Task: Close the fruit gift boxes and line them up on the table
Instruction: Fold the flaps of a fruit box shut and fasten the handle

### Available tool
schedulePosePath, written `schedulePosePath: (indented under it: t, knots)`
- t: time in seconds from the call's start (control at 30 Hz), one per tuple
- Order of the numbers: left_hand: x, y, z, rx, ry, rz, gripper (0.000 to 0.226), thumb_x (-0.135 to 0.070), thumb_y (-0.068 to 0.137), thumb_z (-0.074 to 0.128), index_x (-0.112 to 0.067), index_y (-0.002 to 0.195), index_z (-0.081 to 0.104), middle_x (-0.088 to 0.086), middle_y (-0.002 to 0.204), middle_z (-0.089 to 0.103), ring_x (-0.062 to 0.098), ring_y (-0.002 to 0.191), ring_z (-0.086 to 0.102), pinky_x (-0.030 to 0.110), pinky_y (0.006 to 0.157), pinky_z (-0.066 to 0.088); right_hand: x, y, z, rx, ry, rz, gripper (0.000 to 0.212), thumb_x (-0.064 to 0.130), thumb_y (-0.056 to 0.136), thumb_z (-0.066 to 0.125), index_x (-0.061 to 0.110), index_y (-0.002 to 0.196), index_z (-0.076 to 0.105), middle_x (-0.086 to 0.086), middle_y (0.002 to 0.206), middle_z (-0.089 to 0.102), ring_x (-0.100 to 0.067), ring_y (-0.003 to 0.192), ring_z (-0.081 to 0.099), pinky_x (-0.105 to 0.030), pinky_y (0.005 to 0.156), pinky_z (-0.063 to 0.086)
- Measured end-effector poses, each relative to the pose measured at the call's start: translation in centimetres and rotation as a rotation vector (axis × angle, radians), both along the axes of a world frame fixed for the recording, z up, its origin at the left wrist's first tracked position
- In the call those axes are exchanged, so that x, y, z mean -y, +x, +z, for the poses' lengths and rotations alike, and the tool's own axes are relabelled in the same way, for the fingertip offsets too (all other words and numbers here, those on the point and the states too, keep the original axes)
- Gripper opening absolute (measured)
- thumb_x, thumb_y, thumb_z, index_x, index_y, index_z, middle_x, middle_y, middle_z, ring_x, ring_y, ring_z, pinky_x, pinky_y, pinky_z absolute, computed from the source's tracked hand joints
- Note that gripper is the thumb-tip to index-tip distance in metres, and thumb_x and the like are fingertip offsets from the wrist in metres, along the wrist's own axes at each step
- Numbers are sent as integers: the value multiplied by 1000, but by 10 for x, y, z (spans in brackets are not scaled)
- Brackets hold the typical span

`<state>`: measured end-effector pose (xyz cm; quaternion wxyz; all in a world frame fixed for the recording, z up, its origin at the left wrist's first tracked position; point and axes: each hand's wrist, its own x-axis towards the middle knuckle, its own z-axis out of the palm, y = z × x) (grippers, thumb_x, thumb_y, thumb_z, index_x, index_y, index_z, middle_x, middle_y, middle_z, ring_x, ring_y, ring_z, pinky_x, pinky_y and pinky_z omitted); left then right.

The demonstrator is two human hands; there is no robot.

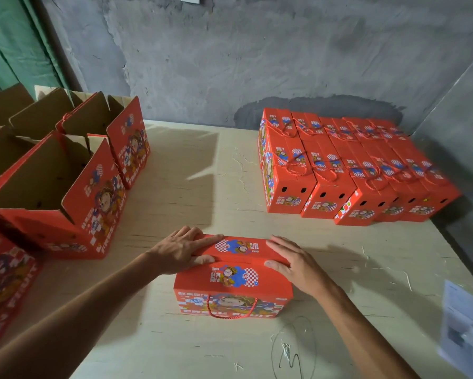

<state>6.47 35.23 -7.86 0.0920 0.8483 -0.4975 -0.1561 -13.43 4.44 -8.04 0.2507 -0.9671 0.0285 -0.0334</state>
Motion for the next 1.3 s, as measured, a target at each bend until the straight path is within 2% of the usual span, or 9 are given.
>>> schedulePosePath:
  t: [0.13,0.3,0.57,0.7,0.8,0.93,1.07,1.2,1.3]
  knots:
    - [0,1,-1,7,-9,-10,66,-86,90,21,-69,149,-4,-2,135,43,12,121,39,37,110,38,-3,-2,-5,156,-113,33,59,45,95,63,15,145,58,1,155,49,-14,144,45,-35,118,40]
    - [0,0,-3,-8,-29,13,67,-88,89,20,-68,150,-1,-3,133,42,13,122,40,39,110,39,-3,-1,-7,180,-99,3,56,47,94,64,17,142,62,3,152,52,-13,141,48,-37,116,43]
    - [0,0,-3,-2,-14,-48,68,-87,90,16,-65,152,0,-2,147,36,15,131,36,43,113,38,-3,-13,-13,65,-58,11,52,48,110,36,31,159,35,24,167,18,3,154,10,-8,118,12]
    - [0,3,-4,-19,-45,-58,73,-85,92,26,-58,156,4,-5,152,36,14,136,34,44,114,38,0,-12,-12,-17,54,19,49,38,112,29,31,160,31,27,167,12,6,154,3,-9,120,1]
    - [-1,-3,-10,-176,-166,148,97,-90,80,49,-44,159,14,-8,154,35,12,136,37,49,109,47,-2,-12,-14,22,85,3,48,37,112,30,28,159,35,21,167,16,2,155,5,-18,125,6]
    - [-7,-24,-25,-637,-553,543,124,-73,61,84,-22,158,28,2,153,42,20,131,55,43,106,52,6,-13,-18,59,54,33,49,40,110,35,28,157,40,16,168,23,-2,156,12,-25,126,15]
    - [-23,-34,-27,-650,-661,542,94,-79,76,67,-36,155,38,-9,150,51,-1,129,56,18,102,50,15,-12,-18,52,62,63,47,42,107,45,35,154,43,17,167,25,-3,155,15,-32,126,22]
    - [-44,-28,-22,-446,-552,332,57,-66,97,51,-49,150,42,-15,155,45,3,141,45,38,108,52,12,-12,-20,111,36,62,49,40,106,46,30,153,45,13,166,29,-6,155,19,-37,125,27]
    - [-50,-13,-17,-211,-349,221,55,-75,96,36,-63,149,31,-15,161,29,7,145,35,35,114,42,5,-13,-19,125,-13,54,50,34,107,46,21,155,44,7,166,30,-8,156,17,-36,126,26]
